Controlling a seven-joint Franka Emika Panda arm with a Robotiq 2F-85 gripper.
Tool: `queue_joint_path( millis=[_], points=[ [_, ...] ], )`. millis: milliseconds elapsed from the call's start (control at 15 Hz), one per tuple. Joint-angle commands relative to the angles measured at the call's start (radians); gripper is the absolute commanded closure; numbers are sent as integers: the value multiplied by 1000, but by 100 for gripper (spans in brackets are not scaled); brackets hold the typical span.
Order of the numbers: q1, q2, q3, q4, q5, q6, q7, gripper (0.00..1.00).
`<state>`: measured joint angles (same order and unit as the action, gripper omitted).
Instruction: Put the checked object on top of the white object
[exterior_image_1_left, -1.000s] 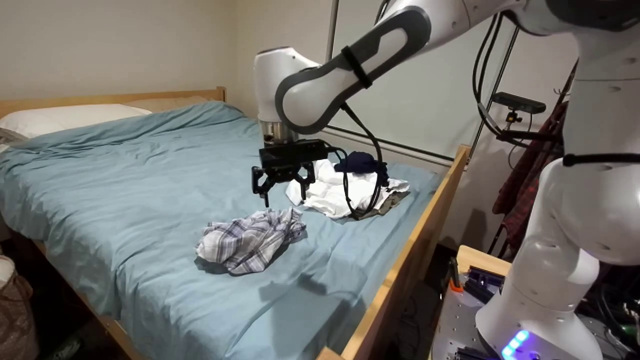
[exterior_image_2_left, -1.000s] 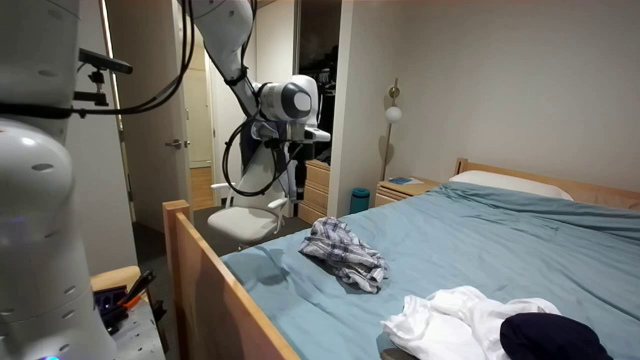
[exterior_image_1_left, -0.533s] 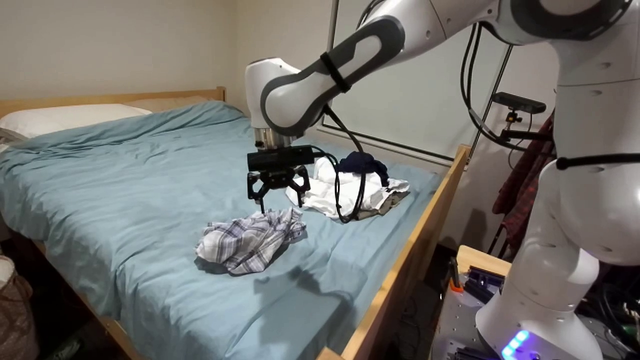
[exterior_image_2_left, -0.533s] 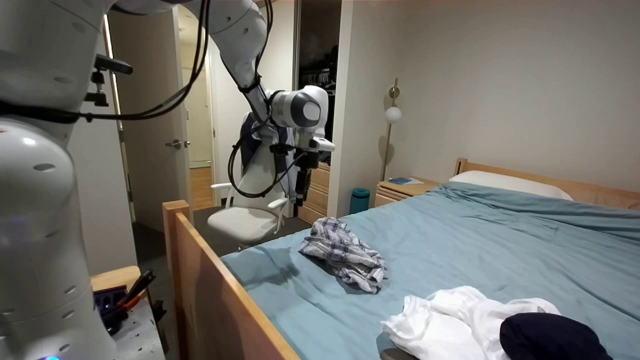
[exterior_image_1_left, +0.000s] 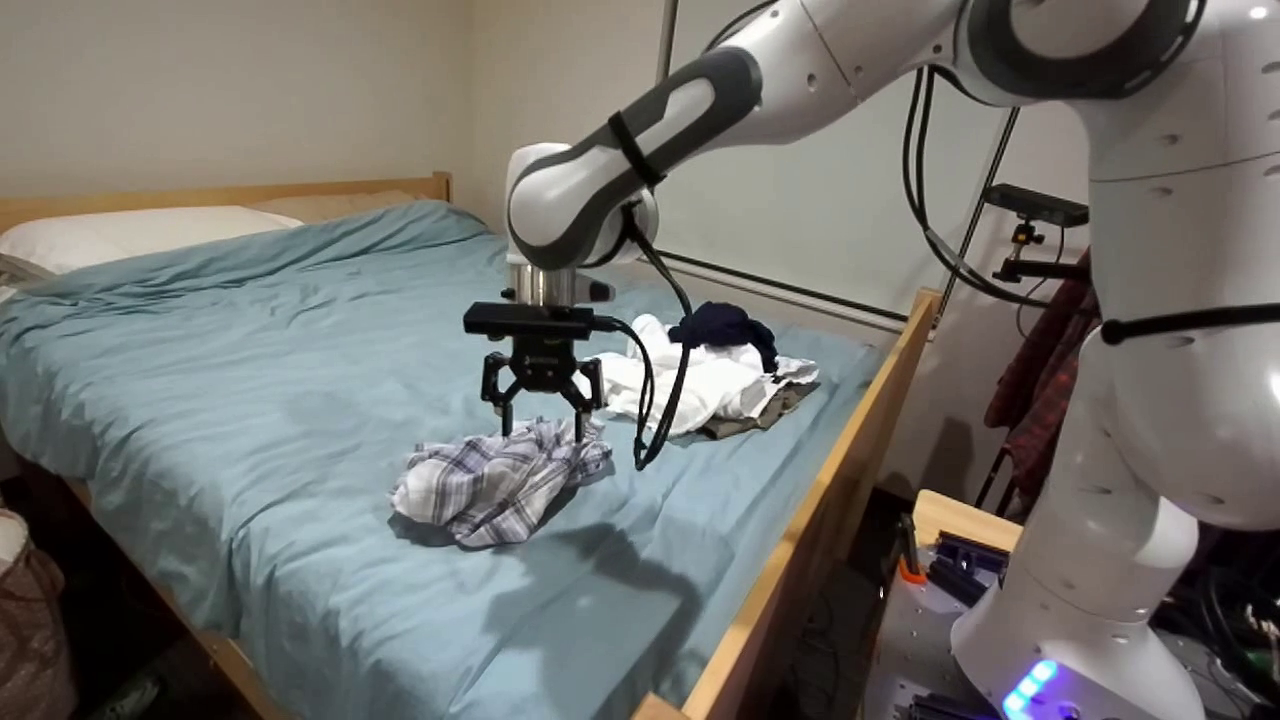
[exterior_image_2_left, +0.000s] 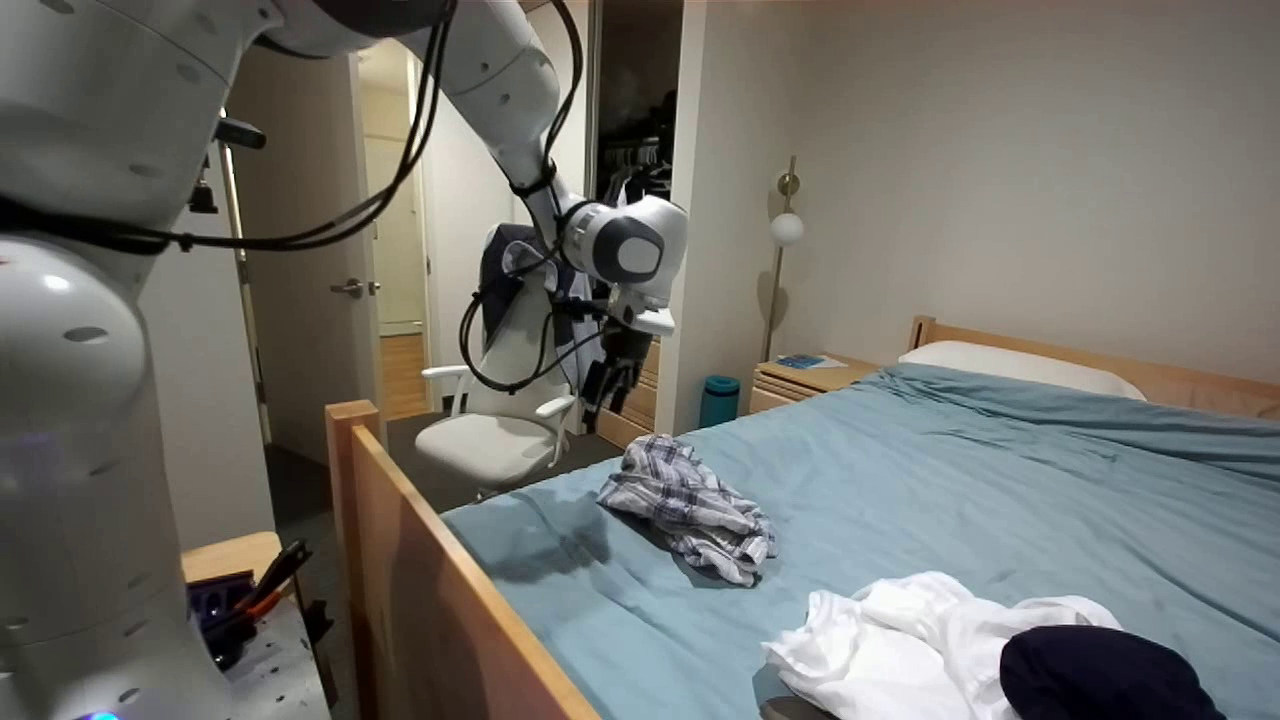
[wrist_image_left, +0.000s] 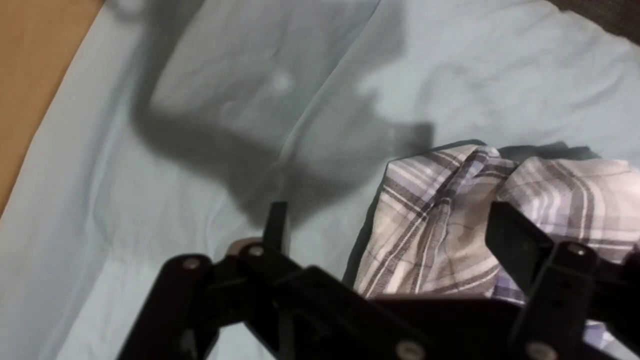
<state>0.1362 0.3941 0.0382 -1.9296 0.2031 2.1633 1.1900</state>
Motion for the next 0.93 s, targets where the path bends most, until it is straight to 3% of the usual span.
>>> queue_joint_path(
  millis=[0, 267, 333, 667, 867],
  points=[
    [-47, 102, -8, 12, 144, 96, 8, 0],
    [-75, 184, 21, 36, 335, 173, 32, 0],
    [-57, 159, -8, 12, 264, 148, 2, 0],
    [-45, 164, -14, 2, 259, 174, 6, 0],
    [41, 148, -85, -18, 108, 273, 87, 0]
  ],
)
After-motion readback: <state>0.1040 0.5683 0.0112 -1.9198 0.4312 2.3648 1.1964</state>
